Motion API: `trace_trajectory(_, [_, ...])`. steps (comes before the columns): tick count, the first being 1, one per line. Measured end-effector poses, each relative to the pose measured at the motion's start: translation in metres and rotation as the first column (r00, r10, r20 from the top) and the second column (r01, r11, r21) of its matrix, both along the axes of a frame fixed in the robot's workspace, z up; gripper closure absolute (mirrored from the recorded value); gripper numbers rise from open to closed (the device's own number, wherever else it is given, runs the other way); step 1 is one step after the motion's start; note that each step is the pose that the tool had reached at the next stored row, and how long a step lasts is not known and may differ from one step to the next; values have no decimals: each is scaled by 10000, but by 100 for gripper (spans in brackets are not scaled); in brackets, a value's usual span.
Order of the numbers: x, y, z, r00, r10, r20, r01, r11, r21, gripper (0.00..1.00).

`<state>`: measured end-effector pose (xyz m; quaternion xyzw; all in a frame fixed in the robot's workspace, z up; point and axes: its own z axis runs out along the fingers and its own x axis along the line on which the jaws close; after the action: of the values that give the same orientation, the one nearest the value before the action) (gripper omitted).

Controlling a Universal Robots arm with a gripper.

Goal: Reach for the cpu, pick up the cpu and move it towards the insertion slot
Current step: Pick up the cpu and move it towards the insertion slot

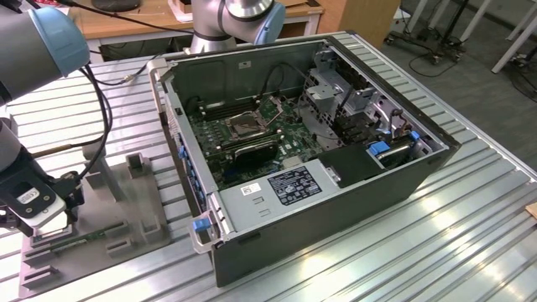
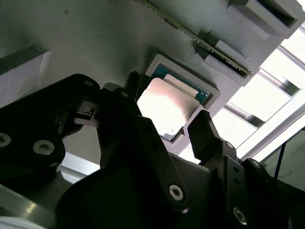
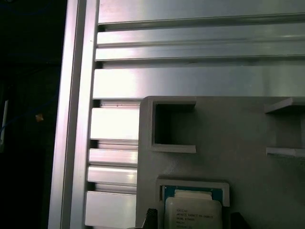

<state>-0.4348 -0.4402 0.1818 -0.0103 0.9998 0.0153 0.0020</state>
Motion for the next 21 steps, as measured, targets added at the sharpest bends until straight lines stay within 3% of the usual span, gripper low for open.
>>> trace_trajectory(21, [-15,26,2,10000,0,6,0,10000,1,32])
